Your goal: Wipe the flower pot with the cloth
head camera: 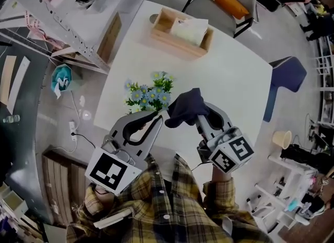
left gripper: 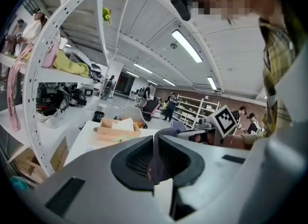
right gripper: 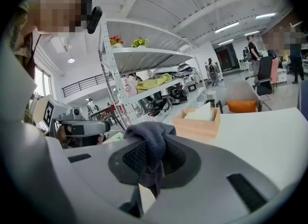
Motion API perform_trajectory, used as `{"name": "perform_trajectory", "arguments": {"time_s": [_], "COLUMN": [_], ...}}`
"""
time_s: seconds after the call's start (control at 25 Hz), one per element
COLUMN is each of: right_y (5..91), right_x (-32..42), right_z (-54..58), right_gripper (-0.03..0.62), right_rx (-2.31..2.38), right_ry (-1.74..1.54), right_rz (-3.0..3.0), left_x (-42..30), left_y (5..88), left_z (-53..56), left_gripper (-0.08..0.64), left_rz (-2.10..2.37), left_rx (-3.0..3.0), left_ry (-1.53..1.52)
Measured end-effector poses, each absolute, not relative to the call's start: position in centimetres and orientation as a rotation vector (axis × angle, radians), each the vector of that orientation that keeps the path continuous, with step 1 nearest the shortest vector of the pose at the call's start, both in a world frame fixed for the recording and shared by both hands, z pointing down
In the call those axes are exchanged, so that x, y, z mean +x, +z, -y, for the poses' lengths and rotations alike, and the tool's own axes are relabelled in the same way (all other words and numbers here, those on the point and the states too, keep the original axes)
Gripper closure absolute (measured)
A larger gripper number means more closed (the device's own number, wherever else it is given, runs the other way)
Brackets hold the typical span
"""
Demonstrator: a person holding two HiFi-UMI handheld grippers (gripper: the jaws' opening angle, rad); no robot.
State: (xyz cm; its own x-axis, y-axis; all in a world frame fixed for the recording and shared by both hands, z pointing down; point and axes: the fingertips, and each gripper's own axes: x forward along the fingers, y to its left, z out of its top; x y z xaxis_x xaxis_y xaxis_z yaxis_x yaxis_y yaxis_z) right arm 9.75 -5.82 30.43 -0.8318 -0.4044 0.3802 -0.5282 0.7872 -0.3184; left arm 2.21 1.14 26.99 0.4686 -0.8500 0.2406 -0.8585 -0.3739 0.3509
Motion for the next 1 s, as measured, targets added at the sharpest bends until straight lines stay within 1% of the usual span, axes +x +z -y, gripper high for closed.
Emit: {"name": "perform_trajectory", "arguments": {"time_s": [0.32, 0.44, 0.48, 0.76, 1.0], "right_y": [34.2, 35.5, 35.9, 38.7, 40.1], "right_x": [9.1, 8.7, 8.6, 7.8, 7.5], "right_z": [7.3, 7.4, 7.4, 6.4, 5.6], "right_gripper": [0.569, 0.569, 0.569, 0.569, 0.569], "right_rx": [0.734, 0.738, 0.737, 0.728, 0.726], "right_ry": [0.621, 0.635, 0.64, 0.676, 0.7], "right_rz": [2.629, 2.615, 2.61, 2.584, 2.559], "left_x": [2.0, 2.2, 2.4, 2.5, 0.5], "left_y": [32.2, 34.2, 35.0, 40.9, 44.2], "left_z": [-3.1, -4.2, -4.7, -7.3, -7.4], "left_gripper": [0.537, 0.522, 0.505, 0.448, 0.393], "left_rz": [1.365, 1.322, 1.306, 1.263, 1.292], "left_rx": [2.256, 2.243, 2.241, 2.198, 2.188], "left_ry": [0.061, 0.078, 0.096, 0.175, 0.261]}}
